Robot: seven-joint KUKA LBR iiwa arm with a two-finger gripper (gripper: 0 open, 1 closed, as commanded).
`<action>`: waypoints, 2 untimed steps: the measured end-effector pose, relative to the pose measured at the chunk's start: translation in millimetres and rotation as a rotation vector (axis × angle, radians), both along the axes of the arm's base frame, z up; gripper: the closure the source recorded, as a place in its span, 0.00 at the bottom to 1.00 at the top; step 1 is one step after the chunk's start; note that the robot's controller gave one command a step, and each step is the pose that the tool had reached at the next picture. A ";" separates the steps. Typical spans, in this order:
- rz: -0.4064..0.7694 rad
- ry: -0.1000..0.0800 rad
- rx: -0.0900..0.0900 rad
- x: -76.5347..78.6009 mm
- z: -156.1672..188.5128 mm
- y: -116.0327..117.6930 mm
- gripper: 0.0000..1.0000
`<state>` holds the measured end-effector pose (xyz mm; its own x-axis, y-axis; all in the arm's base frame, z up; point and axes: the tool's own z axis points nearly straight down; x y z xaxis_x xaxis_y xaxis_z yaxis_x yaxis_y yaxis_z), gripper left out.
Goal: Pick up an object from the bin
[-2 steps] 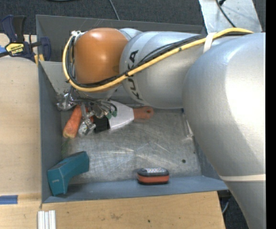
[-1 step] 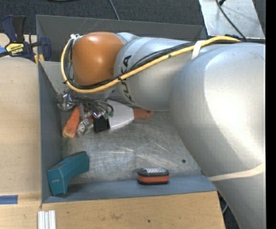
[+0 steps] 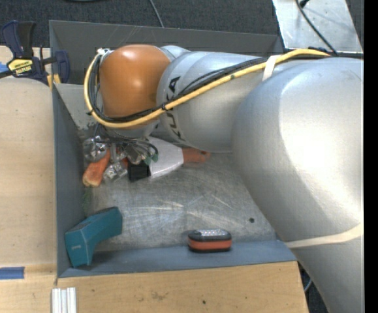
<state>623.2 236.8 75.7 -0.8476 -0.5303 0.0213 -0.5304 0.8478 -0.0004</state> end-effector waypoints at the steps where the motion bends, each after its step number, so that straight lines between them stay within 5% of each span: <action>1: 0.000 0.000 0.000 0.0 0.0 0.0 1.00; 2: 0.000 -0.003 0.001 -0.4 1.7 -0.3 1.00</action>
Offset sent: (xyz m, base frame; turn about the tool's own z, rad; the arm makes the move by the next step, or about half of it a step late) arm 0.0000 0.0000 0.0196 0.0000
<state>622.9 236.4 77.5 -0.8475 -0.5304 0.0184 -0.5305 0.8477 -0.0006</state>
